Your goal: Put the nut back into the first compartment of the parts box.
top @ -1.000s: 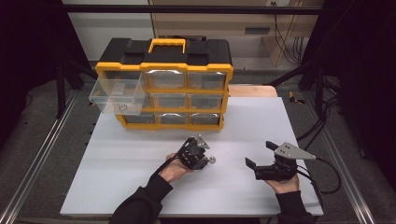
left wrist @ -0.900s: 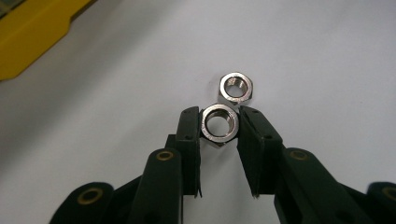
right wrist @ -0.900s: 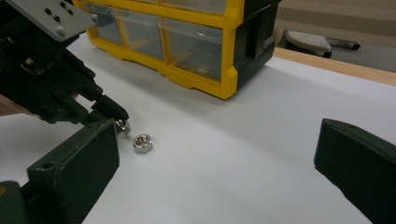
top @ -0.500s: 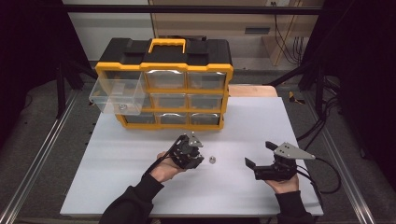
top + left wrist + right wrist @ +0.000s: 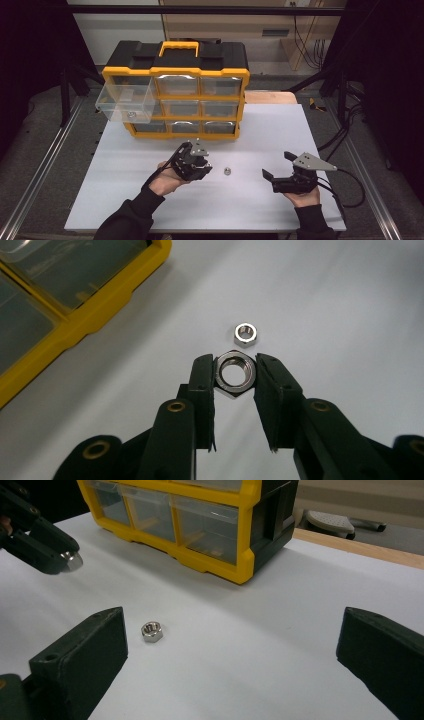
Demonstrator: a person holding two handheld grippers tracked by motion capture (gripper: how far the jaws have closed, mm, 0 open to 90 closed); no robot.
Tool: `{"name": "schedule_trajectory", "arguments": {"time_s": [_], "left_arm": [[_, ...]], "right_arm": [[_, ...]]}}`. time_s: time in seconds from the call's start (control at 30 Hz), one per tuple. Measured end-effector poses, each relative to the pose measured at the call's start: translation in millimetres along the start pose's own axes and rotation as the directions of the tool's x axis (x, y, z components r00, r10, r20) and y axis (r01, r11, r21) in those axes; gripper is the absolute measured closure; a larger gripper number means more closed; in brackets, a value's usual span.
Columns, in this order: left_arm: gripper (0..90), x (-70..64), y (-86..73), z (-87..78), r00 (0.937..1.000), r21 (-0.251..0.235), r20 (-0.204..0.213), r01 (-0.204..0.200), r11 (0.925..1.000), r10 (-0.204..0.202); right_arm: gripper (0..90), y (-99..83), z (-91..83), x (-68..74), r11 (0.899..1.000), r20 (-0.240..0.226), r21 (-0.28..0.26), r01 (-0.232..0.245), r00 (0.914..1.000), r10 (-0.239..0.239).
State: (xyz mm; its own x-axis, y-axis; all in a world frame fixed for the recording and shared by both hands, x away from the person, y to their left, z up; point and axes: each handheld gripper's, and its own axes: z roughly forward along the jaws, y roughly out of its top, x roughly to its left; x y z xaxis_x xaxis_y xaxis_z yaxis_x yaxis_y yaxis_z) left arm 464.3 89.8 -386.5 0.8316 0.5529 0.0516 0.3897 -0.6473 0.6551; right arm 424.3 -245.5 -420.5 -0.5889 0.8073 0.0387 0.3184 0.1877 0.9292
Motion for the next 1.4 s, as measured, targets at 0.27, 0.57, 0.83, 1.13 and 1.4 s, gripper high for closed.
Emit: {"name": "schedule_trajectory", "arguments": {"time_s": [0.27,0.57,0.83,1.13,1.4], "left_arm": [[69.5,4.3,2.3,-22.2,0.9996,-0.015,-0.029,-0.004,0.9999,0.003],[69.5,6.9,8.2,-46.9,0.9982,-0.030,-0.058,-0.019,0.9994,0.017],[69.5,8.3,14.4,-63.0,0.9960,-0.020,-0.080,-0.043,0.9989,0.041],[69.4,8.7,24.8,-82.5,0.9939,-0.026,-0.093,-0.062,0.9977,0.059],[69.4,11.2,36.0,-107.5,0.9908,-0.052,-0.118,-0.074,0.9959,0.067]], "right_arm": [[0.5,-0.1,0.0,0.1,1.000,0.002,0.004,0.002,1.0000,-0.002],[0.5,-0.1,0.2,0.3,1.000,0.004,0.002,0.002,1.0000,-0.002],[0.5,-0.2,0.3,0.1,1.000,0.005,0.003,0.002,1.0000,-0.002],[0.5,-0.4,0.2,-0.5,1.000,0.002,0.006,0.016,0.9999,-0.016],[0.5,-0.6,0.6,-0.7,1.000,0.000,0.007,0.022,0.9998,-0.022]]}}
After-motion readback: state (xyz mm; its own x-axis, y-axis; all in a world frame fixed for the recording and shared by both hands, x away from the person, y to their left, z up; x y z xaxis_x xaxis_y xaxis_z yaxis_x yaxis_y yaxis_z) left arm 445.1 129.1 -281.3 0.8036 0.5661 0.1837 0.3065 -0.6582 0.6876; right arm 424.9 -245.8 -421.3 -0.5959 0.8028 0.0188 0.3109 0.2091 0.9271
